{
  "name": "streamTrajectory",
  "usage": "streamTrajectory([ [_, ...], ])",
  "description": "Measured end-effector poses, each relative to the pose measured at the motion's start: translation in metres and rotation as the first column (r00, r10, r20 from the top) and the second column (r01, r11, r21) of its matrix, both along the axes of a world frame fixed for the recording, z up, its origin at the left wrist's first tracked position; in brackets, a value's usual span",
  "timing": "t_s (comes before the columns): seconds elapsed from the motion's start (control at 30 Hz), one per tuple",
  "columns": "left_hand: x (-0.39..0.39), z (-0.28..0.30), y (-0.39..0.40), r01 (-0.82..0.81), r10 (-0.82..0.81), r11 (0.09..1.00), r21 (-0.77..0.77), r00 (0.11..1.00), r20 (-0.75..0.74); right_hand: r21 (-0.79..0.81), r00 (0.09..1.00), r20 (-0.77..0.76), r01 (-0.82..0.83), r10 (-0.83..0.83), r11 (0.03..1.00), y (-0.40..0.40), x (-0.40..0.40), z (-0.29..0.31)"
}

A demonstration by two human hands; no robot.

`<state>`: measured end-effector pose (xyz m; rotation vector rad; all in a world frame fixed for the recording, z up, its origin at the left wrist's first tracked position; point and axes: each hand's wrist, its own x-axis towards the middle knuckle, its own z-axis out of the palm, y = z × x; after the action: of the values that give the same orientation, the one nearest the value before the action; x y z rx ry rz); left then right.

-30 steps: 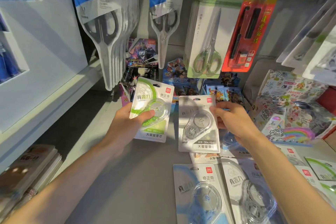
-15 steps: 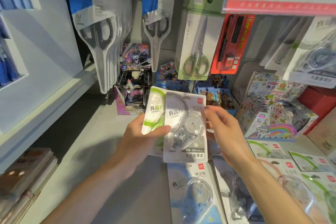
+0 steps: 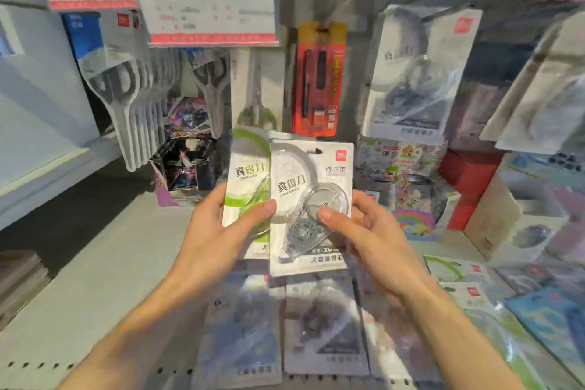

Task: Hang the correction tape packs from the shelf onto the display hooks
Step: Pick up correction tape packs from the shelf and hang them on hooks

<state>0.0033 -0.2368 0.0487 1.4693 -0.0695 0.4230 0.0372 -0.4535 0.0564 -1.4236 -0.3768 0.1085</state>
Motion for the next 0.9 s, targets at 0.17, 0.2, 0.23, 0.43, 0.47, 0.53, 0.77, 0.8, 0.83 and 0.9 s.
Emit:
streamTrajectory([
  [0.17, -0.014, 0.022, -0.073, -0.085, 0.079, 0.995, 0.057, 0.992, 0.1, -0.026, 0.996, 0.085, 0.001, 0.001, 1.0, -0.082, -0.004, 0.015],
  [0.2, -0.018, 0.027, -0.087, -0.095, 0.088, 0.994, 0.06, 0.989, 0.117, -0.033, 0.994, 0.109, -0.001, 0.005, 0.999, -0.098, -0.005, 0.019],
  [0.23, -0.021, 0.031, -0.1, -0.105, 0.097, 0.993, 0.054, 0.987, 0.13, -0.038, 0.992, 0.127, -0.001, 0.006, 0.999, -0.115, -0.008, 0.024],
  [0.43, -0.038, 0.069, -0.153, -0.187, 0.164, 0.977, 0.1, 0.964, 0.208, 0.006, 0.973, 0.232, 0.016, -0.017, 1.0, -0.194, -0.009, 0.047],
  [0.47, -0.04, 0.076, -0.158, -0.205, 0.174, 0.971, 0.124, 0.96, 0.22, 0.026, 0.97, 0.241, 0.031, -0.037, 0.999, -0.201, -0.008, 0.05],
  [0.53, -0.04, 0.087, -0.162, -0.236, 0.2, 0.962, 0.138, 0.952, 0.233, 0.037, 0.961, 0.262, 0.081, -0.088, 0.996, -0.21, -0.007, 0.056],
  [0.77, -0.034, 0.11, -0.164, -0.251, 0.208, 0.954, 0.163, 0.947, 0.245, -0.08, 0.921, 0.36, 0.187, -0.147, 0.979, -0.217, -0.002, 0.065],
  [0.8, -0.035, 0.113, -0.162, -0.251, 0.206, 0.954, 0.165, 0.946, 0.25, -0.092, 0.917, 0.37, 0.194, -0.147, 0.977, -0.215, -0.001, 0.067],
  [0.83, -0.036, 0.115, -0.161, -0.256, 0.208, 0.953, 0.164, 0.942, 0.263, -0.097, 0.911, 0.383, 0.203, -0.152, 0.974, -0.213, 0.0, 0.068],
  [0.9, -0.04, 0.119, -0.156, -0.27, 0.214, 0.95, 0.156, 0.929, 0.303, -0.102, 0.894, 0.417, 0.228, -0.166, 0.968, -0.207, 0.003, 0.071],
])
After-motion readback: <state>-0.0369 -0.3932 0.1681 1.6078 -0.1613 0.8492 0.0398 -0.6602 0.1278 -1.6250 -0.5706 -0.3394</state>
